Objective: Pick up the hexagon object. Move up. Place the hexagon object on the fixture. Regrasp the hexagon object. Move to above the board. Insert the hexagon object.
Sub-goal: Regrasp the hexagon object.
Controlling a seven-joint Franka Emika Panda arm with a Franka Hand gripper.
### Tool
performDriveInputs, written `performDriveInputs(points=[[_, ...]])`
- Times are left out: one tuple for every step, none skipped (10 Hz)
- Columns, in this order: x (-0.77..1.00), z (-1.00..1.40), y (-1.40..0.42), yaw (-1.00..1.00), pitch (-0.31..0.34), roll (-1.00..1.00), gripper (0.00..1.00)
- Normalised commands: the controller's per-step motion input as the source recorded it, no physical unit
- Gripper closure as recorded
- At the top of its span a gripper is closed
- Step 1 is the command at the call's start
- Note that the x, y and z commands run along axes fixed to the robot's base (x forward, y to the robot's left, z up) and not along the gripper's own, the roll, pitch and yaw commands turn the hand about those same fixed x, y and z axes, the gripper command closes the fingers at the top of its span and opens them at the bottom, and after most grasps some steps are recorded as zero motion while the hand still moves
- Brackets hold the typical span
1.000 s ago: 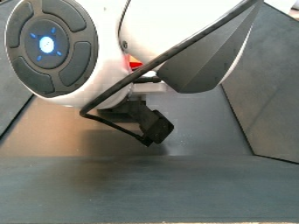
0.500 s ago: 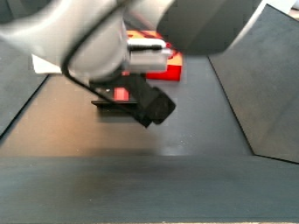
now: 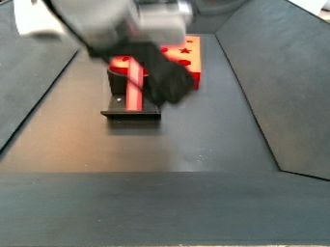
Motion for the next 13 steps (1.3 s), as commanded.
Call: performDriveInputs(points=[[-0.01,0.89,-1.0,0.03,0.05,1.0,0.0],[-0.04,0.86,-1.0,0.03,0.042,1.0,0.0],[-0.06,0.8,-1.0,0.03,0.035,1.0,0.0],[-0.07,0.77,-1.0,0.03,0.033,1.0,0.0],[-0.07,0.63,-1.0,0.03,0.029,1.0,0.0],[-0.07,0.52,-0.95,0.03,0.027,1.0,0.0],[-0.05,0.22,-0.7,0.03,0.022,1.0,0.0],[-0.04,0.1,-0.43,0.03,0.018,1.0,0.0],[-0.04,0.07,-0.22,0.03,0.015,1.0,0.0],[-0.04,0.06,-0.09,0.03,0.012,1.0,0.0],[-0.04,0.03,-0.03,0.03,0.006,1.0,0.0],[-0.02,0.01,-0.04,0.03,0.002,1.0,0.0],[-0.01,0.01,-0.03,0.03,-0.003,1.0,0.0]])
